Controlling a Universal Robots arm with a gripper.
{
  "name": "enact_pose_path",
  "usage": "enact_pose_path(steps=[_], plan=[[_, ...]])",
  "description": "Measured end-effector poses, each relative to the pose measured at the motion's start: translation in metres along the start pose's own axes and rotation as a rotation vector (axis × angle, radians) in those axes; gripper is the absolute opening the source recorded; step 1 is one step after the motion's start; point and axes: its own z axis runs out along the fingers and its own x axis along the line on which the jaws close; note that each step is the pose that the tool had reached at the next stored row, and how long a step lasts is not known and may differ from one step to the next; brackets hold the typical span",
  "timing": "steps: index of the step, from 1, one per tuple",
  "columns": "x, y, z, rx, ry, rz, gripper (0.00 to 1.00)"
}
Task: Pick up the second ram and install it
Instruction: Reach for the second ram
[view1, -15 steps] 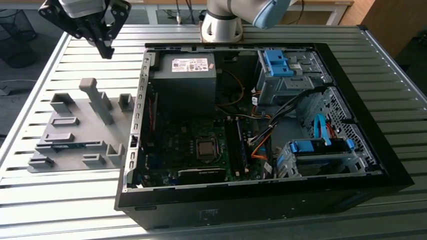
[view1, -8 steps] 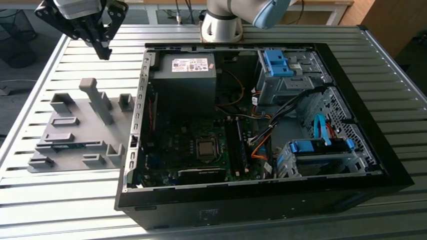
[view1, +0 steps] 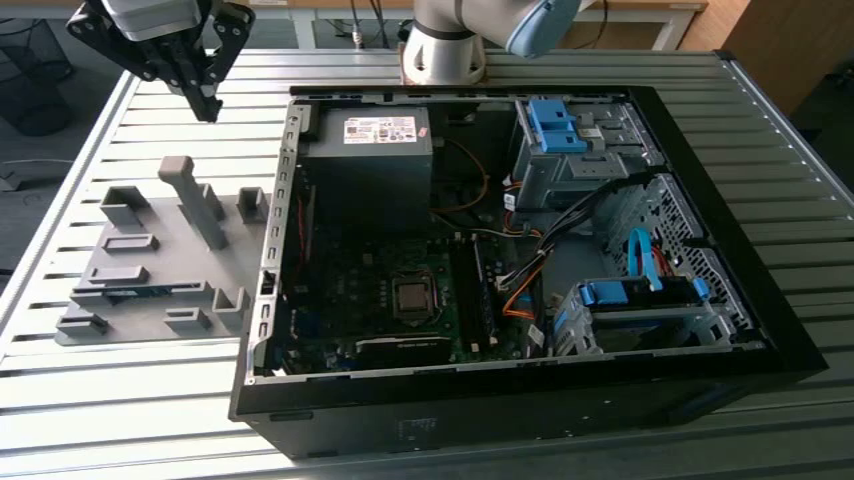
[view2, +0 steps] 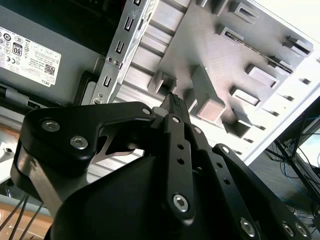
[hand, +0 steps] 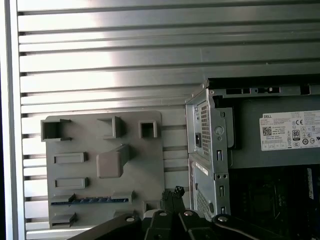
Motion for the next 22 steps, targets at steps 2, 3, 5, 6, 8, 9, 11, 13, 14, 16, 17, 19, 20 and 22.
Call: enact_pose_path(steps=[2,3,5,6,8,9,11,13,14,16,17,19,20,22], plan=[[0.0003,-0.0012,-0.0001,0.0000,0.0001,0.000,0.11],[0.0005,-0.0018,-0.0001,0.0000,0.0000,0.000,0.11],[0.0008,-0.0027,-0.0002,0.0001,0.0001,0.000,0.11],[0.0009,-0.0031,-0.0002,0.0000,0.0000,0.000,0.11],[0.0013,-0.0038,-0.0002,0.0000,0.0000,0.000,0.11],[0.0015,-0.0042,-0.0002,0.0000,0.0000,0.000,0.11],[0.0018,-0.0048,-0.0002,-0.0001,0.0000,0.000,0.11],[0.0021,-0.0053,-0.0003,0.0000,0.0000,0.000,0.11],[0.0023,-0.0055,-0.0003,0.0000,0.0000,0.000,0.11],[0.0028,-0.0061,-0.0004,0.0001,0.0000,0.000,0.11],[0.0031,-0.0063,-0.0004,0.0000,0.0000,0.000,0.11],[0.0035,-0.0068,-0.0004,0.0000,0.0000,0.000,0.11],[0.0039,-0.0070,-0.0004,0.0001,0.0001,0.000,0.11],[0.0045,-0.0073,-0.0004,0.0000,0.0000,0.000,0.11]])
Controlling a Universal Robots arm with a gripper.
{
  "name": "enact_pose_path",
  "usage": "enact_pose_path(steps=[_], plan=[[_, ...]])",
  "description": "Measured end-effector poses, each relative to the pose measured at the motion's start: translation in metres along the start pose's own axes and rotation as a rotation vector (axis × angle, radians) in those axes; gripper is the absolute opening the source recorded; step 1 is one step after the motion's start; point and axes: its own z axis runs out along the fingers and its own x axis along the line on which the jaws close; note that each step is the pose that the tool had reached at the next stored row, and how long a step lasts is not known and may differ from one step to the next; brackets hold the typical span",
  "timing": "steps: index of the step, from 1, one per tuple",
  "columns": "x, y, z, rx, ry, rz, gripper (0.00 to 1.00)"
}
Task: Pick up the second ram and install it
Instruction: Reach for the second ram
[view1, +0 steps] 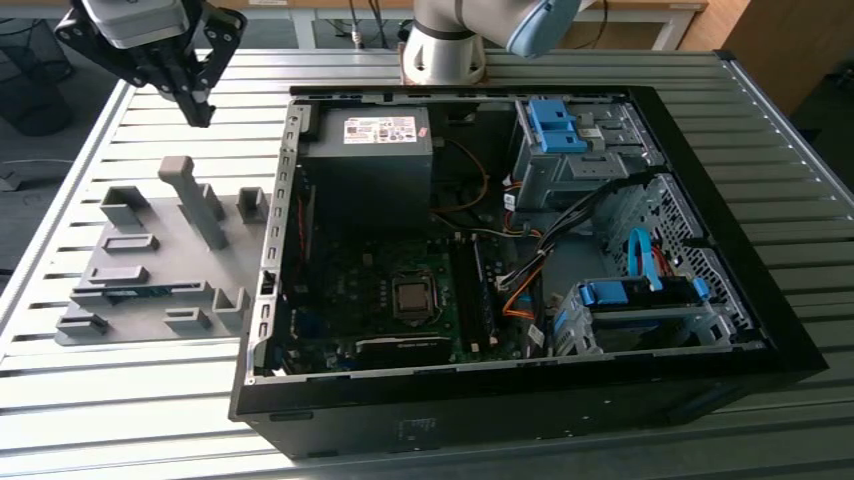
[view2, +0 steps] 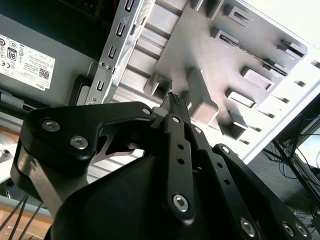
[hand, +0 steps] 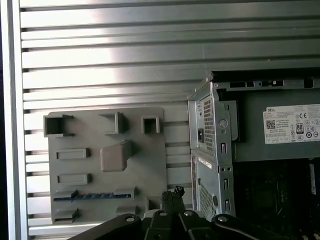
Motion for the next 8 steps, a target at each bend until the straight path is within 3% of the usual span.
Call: enact_pose_path(steps=[8], plan=[[0.0024,-0.0015,-0.0001,0.0000,0.0000,0.000,0.11]])
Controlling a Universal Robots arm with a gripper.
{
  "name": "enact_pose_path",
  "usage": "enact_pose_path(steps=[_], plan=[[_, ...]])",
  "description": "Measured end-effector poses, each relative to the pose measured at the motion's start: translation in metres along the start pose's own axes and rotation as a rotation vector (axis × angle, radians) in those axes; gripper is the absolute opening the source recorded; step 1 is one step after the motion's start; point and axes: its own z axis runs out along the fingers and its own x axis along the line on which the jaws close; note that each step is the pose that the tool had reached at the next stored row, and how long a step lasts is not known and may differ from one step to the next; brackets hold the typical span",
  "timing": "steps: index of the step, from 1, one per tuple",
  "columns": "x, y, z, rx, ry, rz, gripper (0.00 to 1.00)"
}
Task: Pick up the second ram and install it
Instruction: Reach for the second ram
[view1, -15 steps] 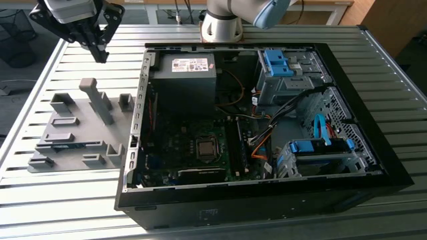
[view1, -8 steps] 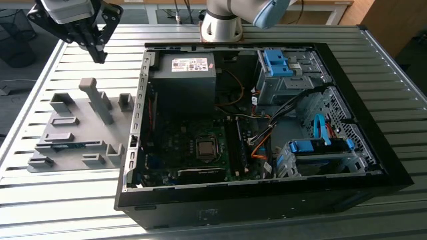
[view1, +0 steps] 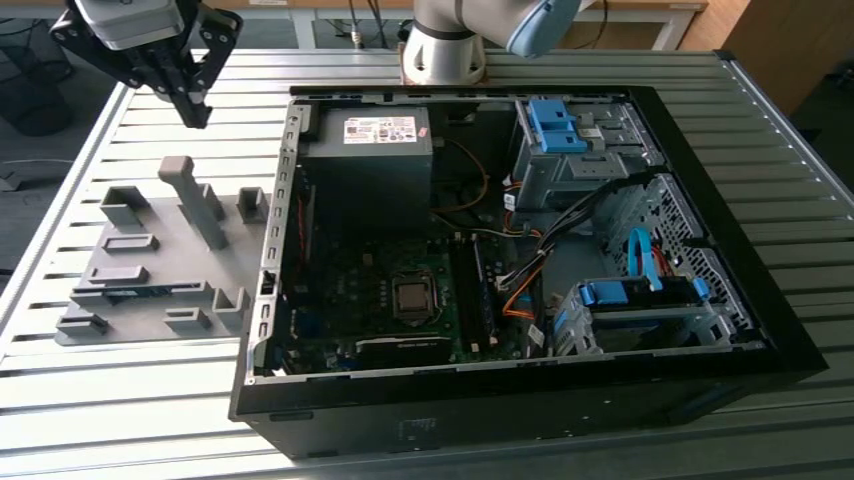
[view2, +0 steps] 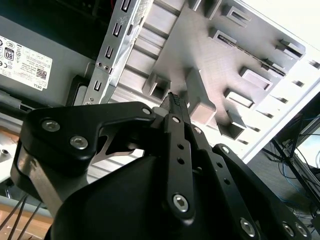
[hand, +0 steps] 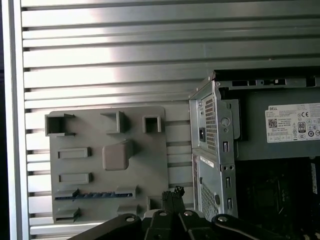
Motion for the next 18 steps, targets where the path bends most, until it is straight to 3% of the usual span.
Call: enact_pose_path(steps=[18], plan=[[0.0069,-0.0023,-0.0001,0.0000,0.0000,0.000,0.11]])
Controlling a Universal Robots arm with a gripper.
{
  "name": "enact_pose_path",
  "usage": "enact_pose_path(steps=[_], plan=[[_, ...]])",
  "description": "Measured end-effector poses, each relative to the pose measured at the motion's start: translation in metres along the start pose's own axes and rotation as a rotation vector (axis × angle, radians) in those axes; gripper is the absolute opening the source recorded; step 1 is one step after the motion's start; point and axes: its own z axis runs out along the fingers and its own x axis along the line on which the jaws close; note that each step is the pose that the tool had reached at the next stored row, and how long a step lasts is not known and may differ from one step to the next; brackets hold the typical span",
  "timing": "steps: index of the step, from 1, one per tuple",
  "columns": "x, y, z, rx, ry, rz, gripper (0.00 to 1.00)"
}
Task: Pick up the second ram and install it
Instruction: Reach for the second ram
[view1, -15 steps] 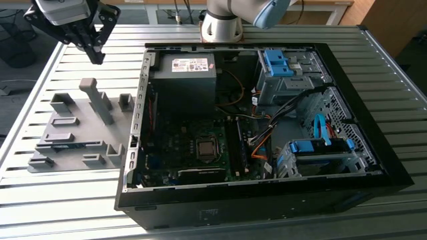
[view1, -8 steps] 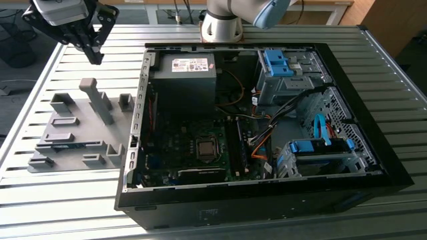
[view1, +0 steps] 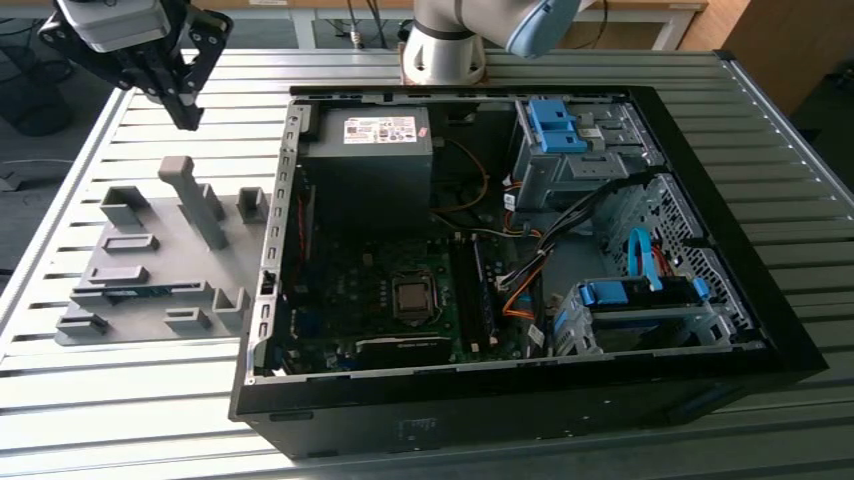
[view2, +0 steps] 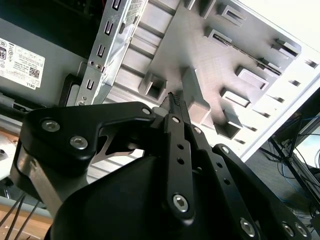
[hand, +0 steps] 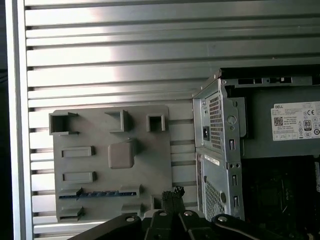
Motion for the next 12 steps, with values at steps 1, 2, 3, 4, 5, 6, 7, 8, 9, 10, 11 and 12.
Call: enact_pose_path(steps=[1,2,3,4,5,6,7,8,9,10,11,12], plan=[[0.0005,-0.0001,0.0000,0.0000,0.0000,0.000,0.11],[0.0009,-0.0002,0.0000,0.0000,0.0000,0.000,0.11],[0.0014,-0.0004,0.0000,0.0000,0.0000,0.000,0.11],[0.0019,-0.0005,0.0000,-0.0001,0.0000,0.000,0.11],[0.0023,-0.0007,0.0000,0.0000,0.0000,0.000,0.11],[0.0028,-0.0008,0.0000,0.0000,0.0000,0.000,0.11],[0.0032,-0.0010,0.0000,0.0000,0.0000,0.000,0.11],[0.0037,-0.0011,-0.0001,0.0000,0.0000,0.000,0.11],[0.0041,-0.0013,-0.0001,0.0000,0.0001,0.000,0.11],[0.0046,-0.0014,0.0000,0.0000,0.0000,0.000,0.11],[0.0051,-0.0016,-0.0001,0.0000,0.0000,0.000,0.11],[0.0056,-0.0017,-0.0001,0.0000,0.0000,0.000,0.11]])
